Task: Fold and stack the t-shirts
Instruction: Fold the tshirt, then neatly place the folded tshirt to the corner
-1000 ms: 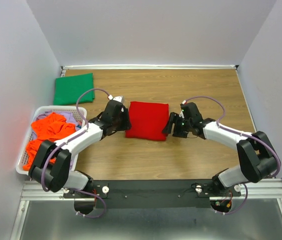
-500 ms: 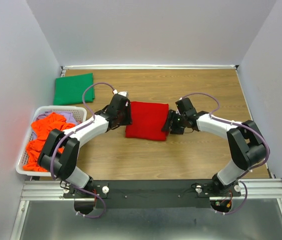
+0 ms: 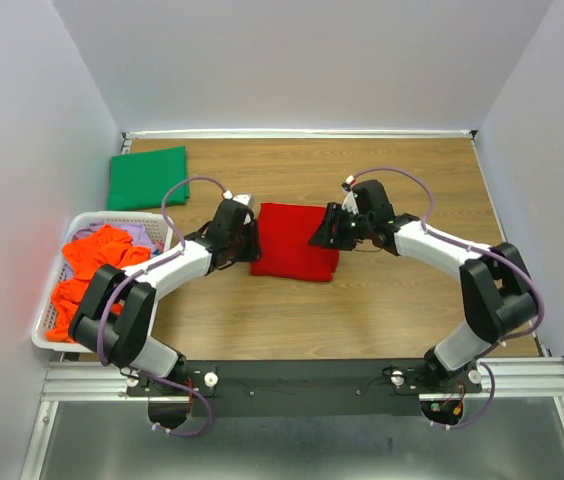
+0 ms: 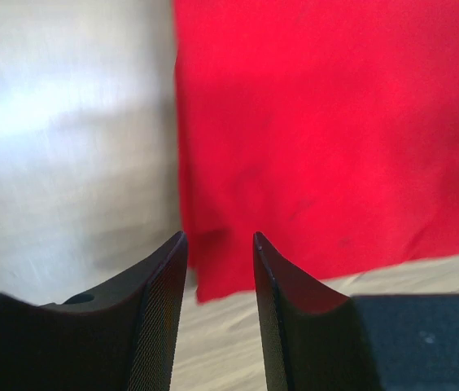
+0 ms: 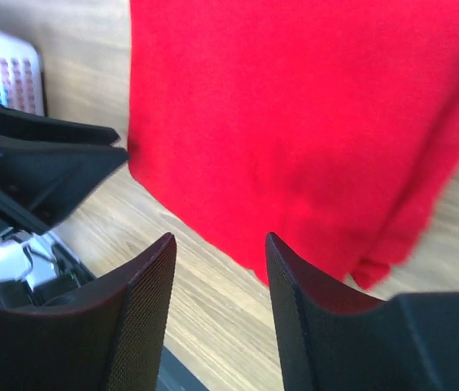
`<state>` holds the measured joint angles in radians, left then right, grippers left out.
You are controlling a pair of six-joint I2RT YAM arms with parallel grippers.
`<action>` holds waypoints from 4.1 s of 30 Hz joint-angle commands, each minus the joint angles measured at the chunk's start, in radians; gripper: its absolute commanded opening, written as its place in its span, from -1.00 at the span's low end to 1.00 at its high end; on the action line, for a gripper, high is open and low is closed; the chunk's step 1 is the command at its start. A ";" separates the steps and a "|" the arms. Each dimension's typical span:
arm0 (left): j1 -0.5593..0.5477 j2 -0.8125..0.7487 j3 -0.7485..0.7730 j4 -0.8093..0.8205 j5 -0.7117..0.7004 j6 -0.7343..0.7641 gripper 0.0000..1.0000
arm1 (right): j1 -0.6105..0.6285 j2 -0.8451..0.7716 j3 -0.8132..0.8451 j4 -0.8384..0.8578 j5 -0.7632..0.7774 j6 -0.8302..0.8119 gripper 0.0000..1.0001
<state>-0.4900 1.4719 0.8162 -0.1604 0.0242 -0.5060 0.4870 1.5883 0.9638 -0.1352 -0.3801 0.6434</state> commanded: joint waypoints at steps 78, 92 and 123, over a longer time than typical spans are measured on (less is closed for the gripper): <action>0.226 -0.112 -0.019 0.013 0.226 -0.106 0.70 | 0.568 0.271 0.348 -0.208 0.765 -0.396 -0.99; 0.110 0.067 -0.028 0.295 0.352 -0.348 0.72 | 0.487 0.150 0.196 -0.084 0.652 -0.311 -0.99; -0.015 0.326 -0.060 0.496 0.224 -0.468 -0.34 | 0.464 0.099 0.133 -0.015 0.555 -0.289 -0.99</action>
<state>-0.4980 1.7679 0.7441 0.3523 0.3145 -1.0050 0.9535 1.7214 1.1057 -0.1799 0.2108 0.3508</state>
